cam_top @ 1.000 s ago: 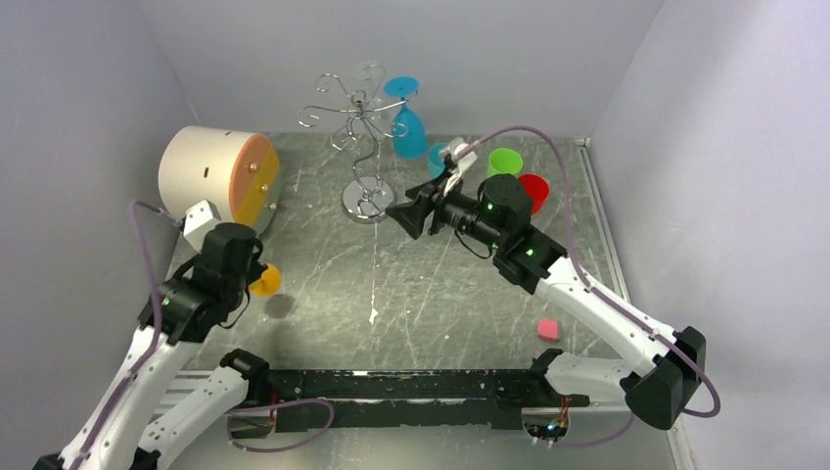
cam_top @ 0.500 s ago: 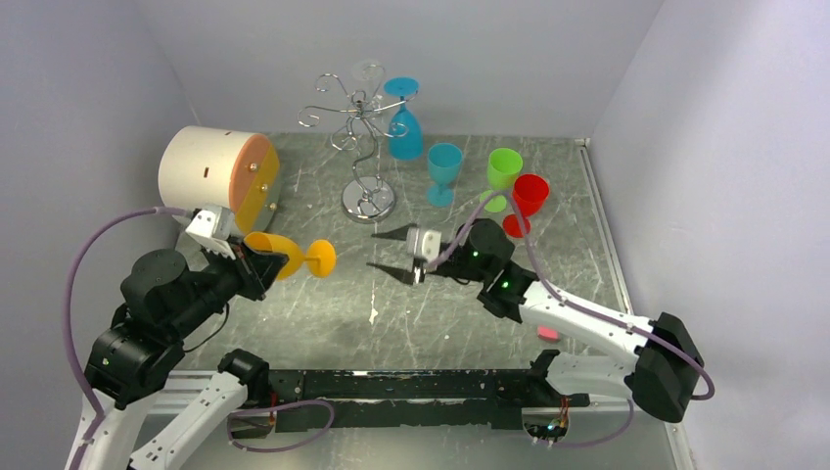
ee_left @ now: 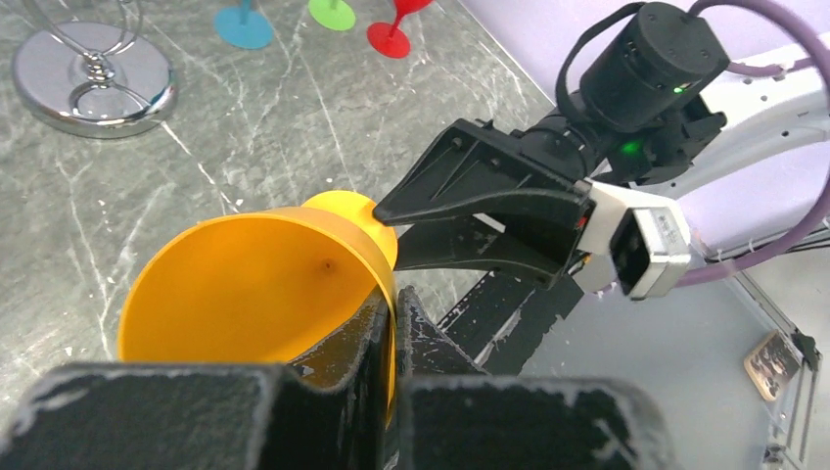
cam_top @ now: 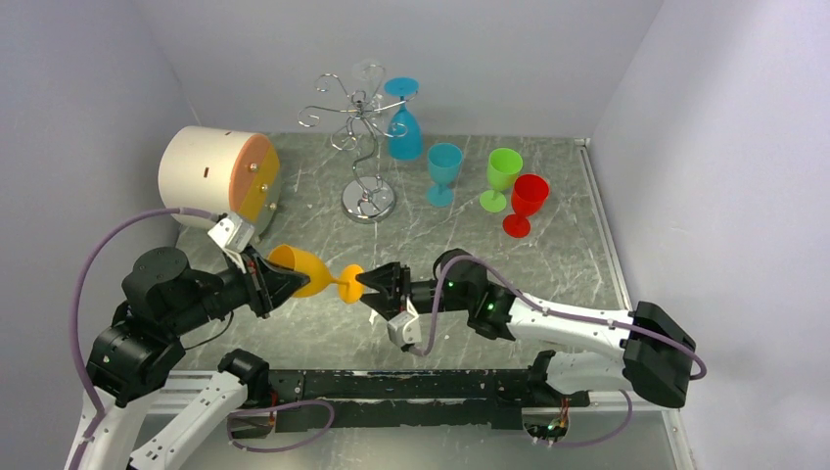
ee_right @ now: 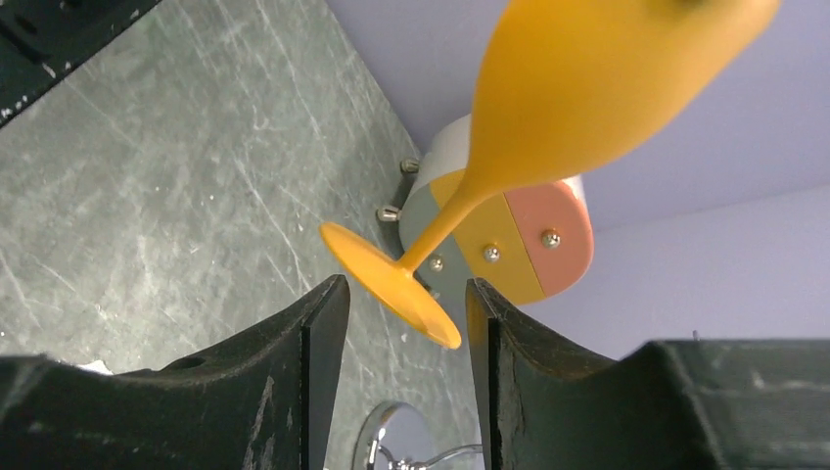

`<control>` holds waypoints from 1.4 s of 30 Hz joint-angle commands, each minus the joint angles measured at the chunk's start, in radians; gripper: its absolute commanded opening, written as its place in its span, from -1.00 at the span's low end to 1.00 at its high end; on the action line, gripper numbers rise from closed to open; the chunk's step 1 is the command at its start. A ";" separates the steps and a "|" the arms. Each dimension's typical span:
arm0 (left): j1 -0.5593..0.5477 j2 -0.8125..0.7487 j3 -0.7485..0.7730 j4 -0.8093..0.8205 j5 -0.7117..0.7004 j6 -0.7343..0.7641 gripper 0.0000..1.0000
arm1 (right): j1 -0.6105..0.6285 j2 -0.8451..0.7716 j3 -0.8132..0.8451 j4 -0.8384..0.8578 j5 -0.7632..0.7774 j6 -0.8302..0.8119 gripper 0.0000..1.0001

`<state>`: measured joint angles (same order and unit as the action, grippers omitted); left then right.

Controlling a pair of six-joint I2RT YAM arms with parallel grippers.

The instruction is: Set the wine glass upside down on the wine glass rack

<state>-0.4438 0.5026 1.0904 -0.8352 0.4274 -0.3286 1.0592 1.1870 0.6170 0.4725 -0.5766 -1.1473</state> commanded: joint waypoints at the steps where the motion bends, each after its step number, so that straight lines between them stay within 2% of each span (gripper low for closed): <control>1: 0.005 0.017 0.023 0.003 0.080 0.004 -0.86 | 0.042 0.019 0.018 -0.032 0.079 -0.166 -0.01; 5: 0.005 0.021 0.016 0.006 0.099 0.005 -0.86 | 0.072 0.035 0.032 -0.071 0.126 -0.205 -0.19; 12: 0.005 0.010 -0.002 0.018 0.076 -0.005 -0.86 | 0.090 0.037 0.018 -0.079 0.151 -0.234 -0.93; 14: 0.005 0.008 -0.004 0.026 0.063 -0.015 -0.83 | 0.094 0.033 0.013 -0.079 0.141 -0.248 -1.00; 16: 0.004 0.007 -0.012 0.046 0.056 -0.028 -0.64 | 0.096 0.031 0.013 -0.088 0.126 -0.247 -1.00; 21: 0.004 0.004 -0.019 0.093 0.017 -0.029 -0.03 | 0.113 0.032 0.027 -0.116 0.121 -0.205 -1.00; 25: 0.005 0.009 0.020 0.114 -0.081 -0.017 0.35 | 0.115 0.013 0.014 -0.044 0.121 -0.030 -1.00; 27: 0.005 0.013 0.045 0.122 -0.146 -0.001 0.66 | 0.114 -0.005 -0.010 0.012 0.121 0.062 -1.00; 30: 0.004 0.004 0.057 0.140 -0.244 0.021 0.98 | 0.114 -0.007 -0.015 0.042 0.126 0.182 -1.00; 33: 0.004 -0.019 0.041 0.172 -0.329 0.029 0.99 | 0.115 -0.009 -0.011 0.082 0.190 0.354 -1.00; 37: 0.005 -0.051 0.005 0.208 -0.391 0.041 0.99 | 0.106 -0.031 0.075 0.037 0.462 0.701 -1.00; 39: 0.005 -0.062 -0.016 0.214 -0.407 0.053 0.99 | 0.080 -0.051 0.124 -0.019 0.477 0.845 -1.00; 42: 0.005 -0.072 -0.059 0.222 -0.429 0.065 0.99 | 0.021 -0.096 0.141 -0.013 0.451 0.998 -1.00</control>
<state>-0.4438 0.4419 1.0824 -0.6598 0.0757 -0.2974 1.1378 1.1698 0.6983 0.4389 -0.2058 -0.4873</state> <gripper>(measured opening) 0.995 0.036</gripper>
